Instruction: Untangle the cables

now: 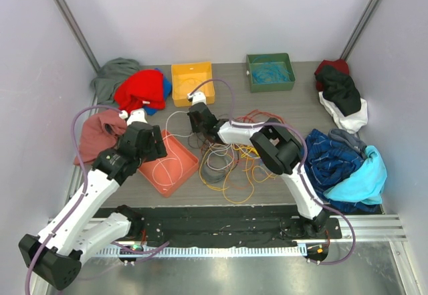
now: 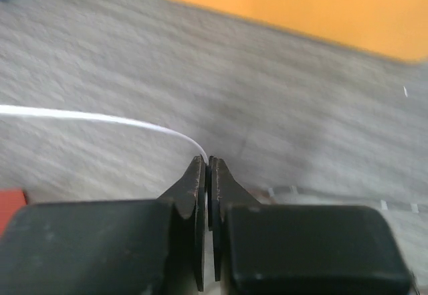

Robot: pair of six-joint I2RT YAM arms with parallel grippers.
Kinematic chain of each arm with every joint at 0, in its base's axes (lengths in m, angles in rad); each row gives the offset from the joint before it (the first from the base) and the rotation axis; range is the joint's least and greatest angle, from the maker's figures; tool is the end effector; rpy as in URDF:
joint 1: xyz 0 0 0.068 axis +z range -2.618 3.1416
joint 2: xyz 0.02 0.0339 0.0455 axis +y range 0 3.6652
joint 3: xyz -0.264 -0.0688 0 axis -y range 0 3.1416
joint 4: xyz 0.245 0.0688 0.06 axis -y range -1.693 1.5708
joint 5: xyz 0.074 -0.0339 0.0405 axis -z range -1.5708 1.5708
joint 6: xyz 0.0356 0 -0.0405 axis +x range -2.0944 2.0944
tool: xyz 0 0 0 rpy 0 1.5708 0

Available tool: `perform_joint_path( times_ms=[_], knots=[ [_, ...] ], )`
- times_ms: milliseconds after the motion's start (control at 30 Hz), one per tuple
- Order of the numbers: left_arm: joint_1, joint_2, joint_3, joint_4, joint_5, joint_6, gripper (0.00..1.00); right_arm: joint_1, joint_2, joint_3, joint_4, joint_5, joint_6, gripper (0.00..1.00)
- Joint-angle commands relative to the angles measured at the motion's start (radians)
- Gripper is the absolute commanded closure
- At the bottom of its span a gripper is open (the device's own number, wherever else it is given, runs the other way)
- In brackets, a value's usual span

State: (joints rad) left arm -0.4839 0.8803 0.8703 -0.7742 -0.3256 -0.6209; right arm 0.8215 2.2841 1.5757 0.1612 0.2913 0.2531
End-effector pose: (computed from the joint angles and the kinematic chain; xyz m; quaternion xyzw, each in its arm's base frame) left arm 0.1591 -0.0707 0.2985 -0.1244 0.9050 -0.0710 0.4005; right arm 0.3550 0.3666 0.1431 -0.1736 0.8480 0.1393 0.4810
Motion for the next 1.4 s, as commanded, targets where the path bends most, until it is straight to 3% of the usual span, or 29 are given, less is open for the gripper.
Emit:
perform_joint_path(
  times_ms=[0,233,433,667,1033,1100,1133,1233,1367],
  knots=[
    [0.005,-0.027,-0.004,0.042,-0.015,-0.002,0.31,0.021,-0.179,-0.083,0.086,0.031,0.026,0.99],
    [0.005,-0.072,-0.022,0.05,-0.018,-0.022,0.31,0.151,-0.377,-0.213,0.078,0.058,-0.006,0.99],
    [0.004,-0.112,-0.042,0.049,-0.023,-0.053,0.32,0.254,-0.429,-0.22,0.023,0.083,-0.029,0.99],
    [0.005,-0.155,-0.025,0.018,-0.079,-0.069,0.32,0.333,-0.379,-0.226,-0.002,0.077,0.0,0.99],
    [0.005,-0.175,0.009,-0.007,-0.105,-0.042,0.32,0.344,-0.242,-0.181,-0.075,0.091,0.006,0.99],
    [0.005,-0.175,0.006,-0.007,-0.105,-0.043,0.32,0.344,-0.236,-0.172,-0.121,0.095,0.017,0.82],
    [0.005,-0.178,0.004,-0.004,-0.107,-0.043,0.32,0.344,-0.245,-0.181,-0.126,0.101,0.021,0.67],
    [0.005,-0.178,0.001,0.001,-0.107,-0.04,0.32,0.347,-0.322,-0.236,-0.118,0.129,0.035,0.52],
    [0.005,-0.158,-0.004,0.026,-0.095,-0.04,0.32,0.35,-0.437,-0.29,-0.109,0.167,0.034,0.45]
  ],
)
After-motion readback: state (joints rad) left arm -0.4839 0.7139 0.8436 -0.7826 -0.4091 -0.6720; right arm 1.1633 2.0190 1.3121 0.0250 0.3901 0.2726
